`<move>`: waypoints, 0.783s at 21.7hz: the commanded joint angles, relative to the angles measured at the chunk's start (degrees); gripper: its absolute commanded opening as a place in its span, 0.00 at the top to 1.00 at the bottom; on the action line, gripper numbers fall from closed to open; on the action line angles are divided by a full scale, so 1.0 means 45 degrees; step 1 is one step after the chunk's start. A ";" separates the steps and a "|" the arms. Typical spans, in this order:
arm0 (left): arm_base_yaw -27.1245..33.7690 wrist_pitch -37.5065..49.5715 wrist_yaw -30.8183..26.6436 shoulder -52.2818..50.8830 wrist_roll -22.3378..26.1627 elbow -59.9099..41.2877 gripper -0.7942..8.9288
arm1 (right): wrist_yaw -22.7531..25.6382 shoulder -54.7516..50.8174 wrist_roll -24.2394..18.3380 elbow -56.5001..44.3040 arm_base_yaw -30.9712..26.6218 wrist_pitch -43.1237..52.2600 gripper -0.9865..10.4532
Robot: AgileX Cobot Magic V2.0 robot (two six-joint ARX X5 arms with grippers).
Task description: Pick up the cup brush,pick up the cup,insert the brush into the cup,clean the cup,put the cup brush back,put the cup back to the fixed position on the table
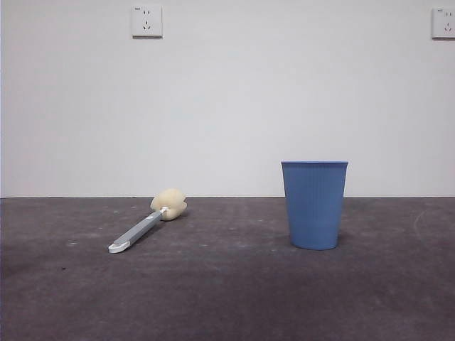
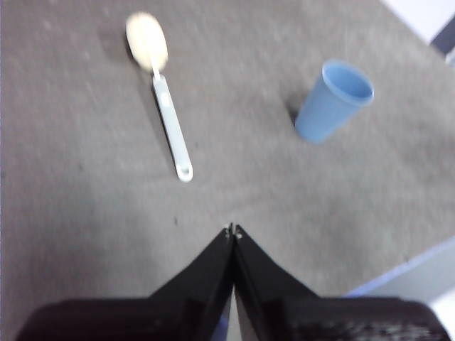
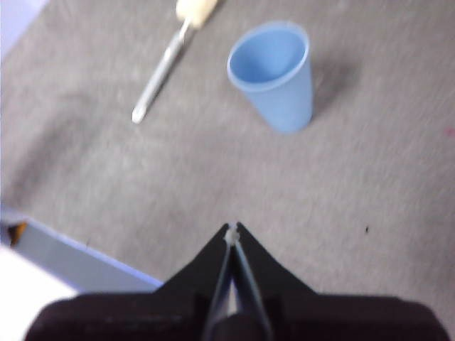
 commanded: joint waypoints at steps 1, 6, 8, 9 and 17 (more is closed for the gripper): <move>0.0005 -0.0865 -0.0083 0.0199 0.1001 0.0296 0.92 | -0.0015 0.0073 -0.0447 0.0068 0.0228 -0.0083 0.92; 0.0010 -0.0952 -0.0097 0.0296 0.0835 0.0330 0.56 | 0.0005 0.0073 -0.0423 0.0068 0.0301 -0.0063 0.59; 0.0005 -0.0942 -0.0087 0.0379 0.0835 0.0330 0.34 | 0.0044 0.0073 -0.0301 0.0068 0.0301 -0.0068 0.32; 0.0005 -0.0908 -0.0083 0.0471 0.0835 0.0330 0.34 | 0.0034 0.0073 -0.0238 0.0068 0.0301 -0.0068 0.31; -0.0690 0.0903 -0.0884 0.2807 0.0063 0.0345 0.34 | 0.0034 0.0073 -0.0141 0.0068 0.0301 -0.0068 0.31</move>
